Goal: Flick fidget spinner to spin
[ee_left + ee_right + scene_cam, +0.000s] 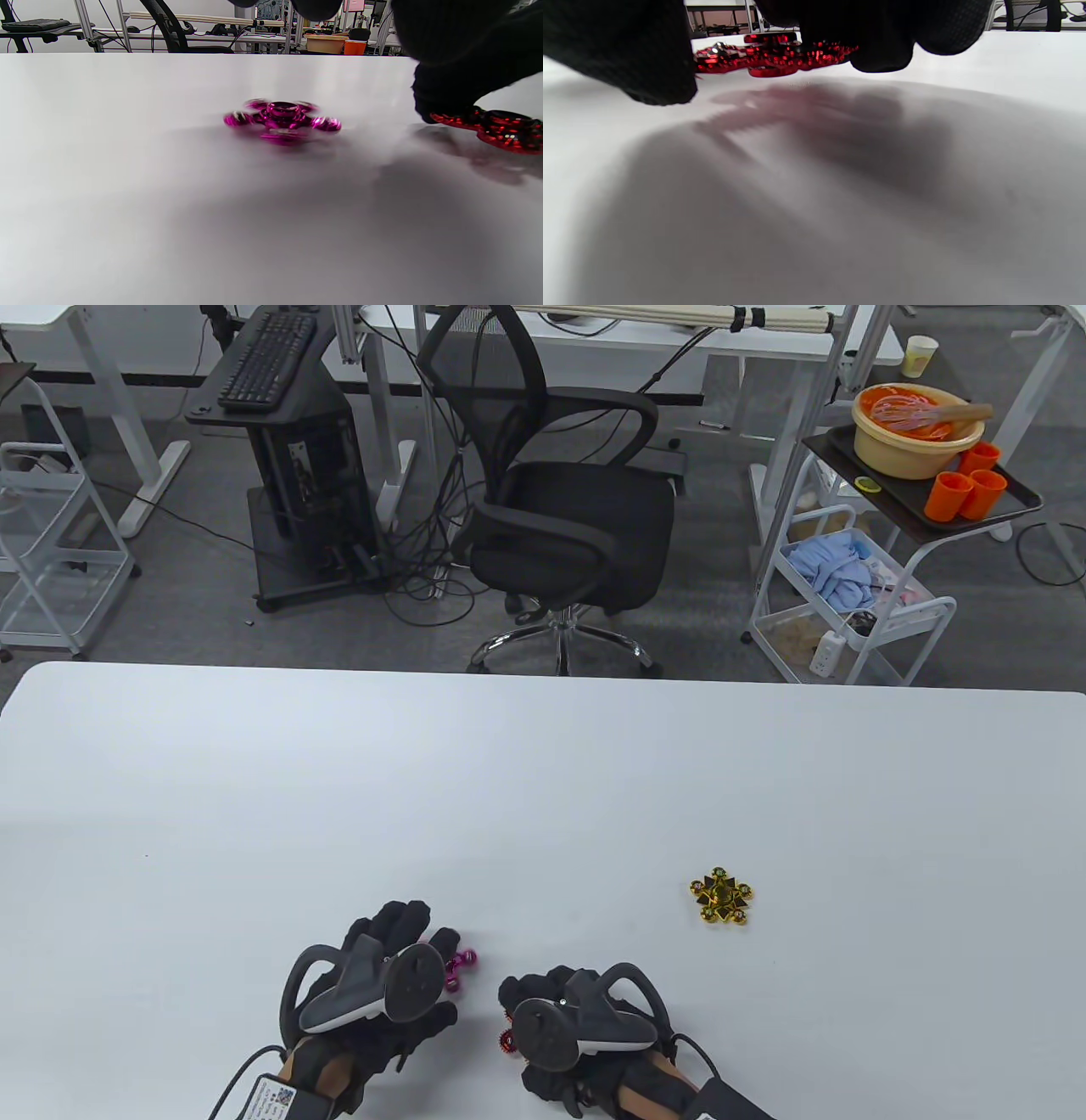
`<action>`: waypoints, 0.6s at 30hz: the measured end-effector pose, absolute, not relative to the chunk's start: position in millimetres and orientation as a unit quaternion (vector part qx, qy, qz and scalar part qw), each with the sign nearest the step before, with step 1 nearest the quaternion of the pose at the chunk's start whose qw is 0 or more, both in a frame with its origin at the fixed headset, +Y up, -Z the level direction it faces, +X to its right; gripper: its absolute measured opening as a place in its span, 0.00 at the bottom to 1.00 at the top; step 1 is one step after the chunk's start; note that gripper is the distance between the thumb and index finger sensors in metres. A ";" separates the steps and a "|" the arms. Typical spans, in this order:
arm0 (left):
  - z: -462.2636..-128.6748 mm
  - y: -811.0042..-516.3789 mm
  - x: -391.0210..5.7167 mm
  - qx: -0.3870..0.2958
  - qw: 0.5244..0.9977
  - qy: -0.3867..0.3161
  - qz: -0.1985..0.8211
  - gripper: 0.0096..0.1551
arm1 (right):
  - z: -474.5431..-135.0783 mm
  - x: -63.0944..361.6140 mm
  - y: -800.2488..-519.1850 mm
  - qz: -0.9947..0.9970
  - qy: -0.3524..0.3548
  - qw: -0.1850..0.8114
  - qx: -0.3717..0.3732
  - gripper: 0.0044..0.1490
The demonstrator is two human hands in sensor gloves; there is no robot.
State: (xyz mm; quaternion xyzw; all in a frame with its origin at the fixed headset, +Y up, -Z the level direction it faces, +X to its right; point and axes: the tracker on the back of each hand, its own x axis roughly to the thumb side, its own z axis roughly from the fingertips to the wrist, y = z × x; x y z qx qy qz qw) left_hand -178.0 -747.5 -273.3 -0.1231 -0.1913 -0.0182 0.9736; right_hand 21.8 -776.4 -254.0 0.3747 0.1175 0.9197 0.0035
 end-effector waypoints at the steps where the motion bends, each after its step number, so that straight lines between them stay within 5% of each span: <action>1: -273.1 -747.5 -177.5 -0.123 0.973 -0.192 -0.019 0.45 | -253.8 21.0 -778.0 0.919 0.118 0.003 0.377 0.58; 18: -255.5 -750.1 -149.6 -0.128 0.961 -0.239 -0.052 0.44 | -250.8 24.1 -785.5 0.914 0.150 -0.005 0.378 0.60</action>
